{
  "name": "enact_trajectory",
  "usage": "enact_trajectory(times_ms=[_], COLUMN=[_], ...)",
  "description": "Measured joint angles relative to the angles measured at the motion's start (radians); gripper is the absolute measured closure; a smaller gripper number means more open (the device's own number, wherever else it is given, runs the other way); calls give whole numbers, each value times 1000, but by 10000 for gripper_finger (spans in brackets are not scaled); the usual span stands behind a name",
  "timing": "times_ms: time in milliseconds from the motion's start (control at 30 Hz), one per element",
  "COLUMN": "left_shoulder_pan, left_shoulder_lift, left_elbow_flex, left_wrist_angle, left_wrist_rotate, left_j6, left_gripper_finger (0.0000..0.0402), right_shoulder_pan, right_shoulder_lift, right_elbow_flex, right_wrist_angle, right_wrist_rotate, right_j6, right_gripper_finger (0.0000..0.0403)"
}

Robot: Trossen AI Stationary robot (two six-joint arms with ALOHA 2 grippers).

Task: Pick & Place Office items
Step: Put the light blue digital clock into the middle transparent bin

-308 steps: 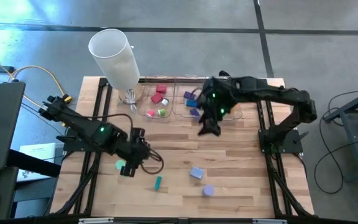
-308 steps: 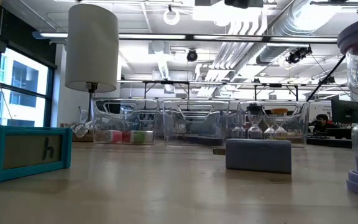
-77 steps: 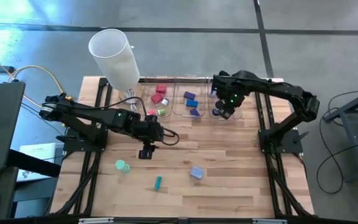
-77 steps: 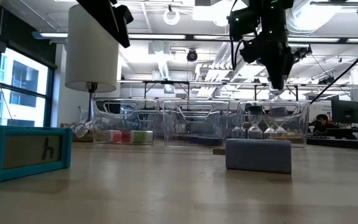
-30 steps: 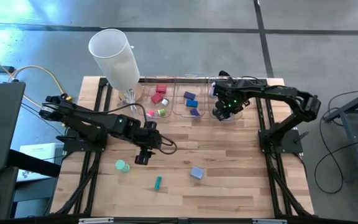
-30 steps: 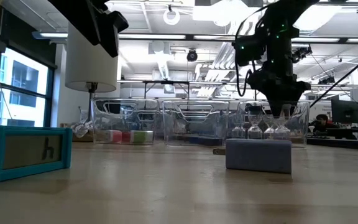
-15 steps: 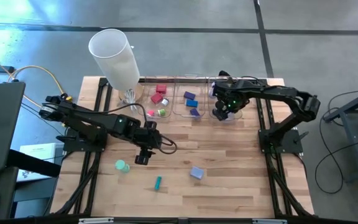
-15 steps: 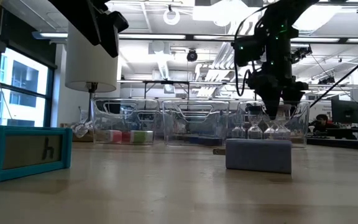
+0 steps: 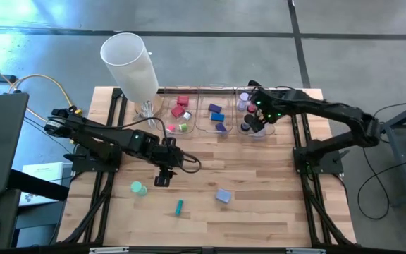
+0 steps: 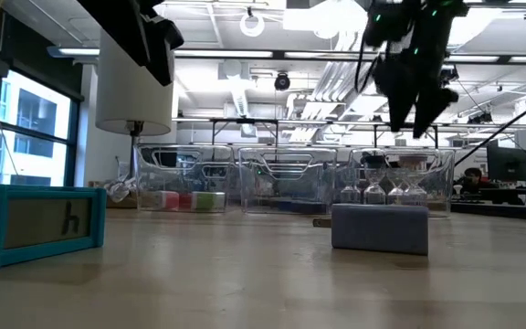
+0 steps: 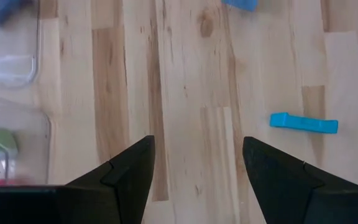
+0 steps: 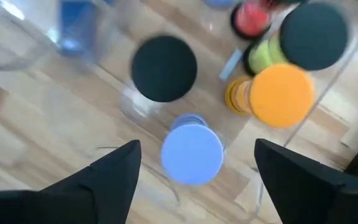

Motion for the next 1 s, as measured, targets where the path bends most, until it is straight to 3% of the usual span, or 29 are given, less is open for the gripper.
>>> enact_trajectory(times_ms=[333, 533, 700, 833, 1000], left_shoulder_pan=[-5, -61, -124, -177, -235], left_shoulder_lift=[-73, -96, -41, 40, 174], left_elbow_flex=[2, 40, 144, 242, 358], left_wrist_angle=[-27, -30, -58, -158, -235], left_wrist_rotate=[110, 73, 58, -5, -4], left_j6=[-206, -229, -258, -349, -489], left_gripper_finger=[167, 167, 167, 167, 167], right_shoulder_pan=[103, 234, 356, 456, 566], right_shoulder_lift=[-255, -338, -352, -349, -344], right_elbow_flex=[20, 20, 20, 9, -26], right_wrist_angle=[63, 138, 184, 221, 284], right_wrist_rotate=[-7, 10, 16, 92, 159], right_j6=[14, 12, 0, -23, -46], right_gripper_finger=[114, 114, 114, 114, 114])
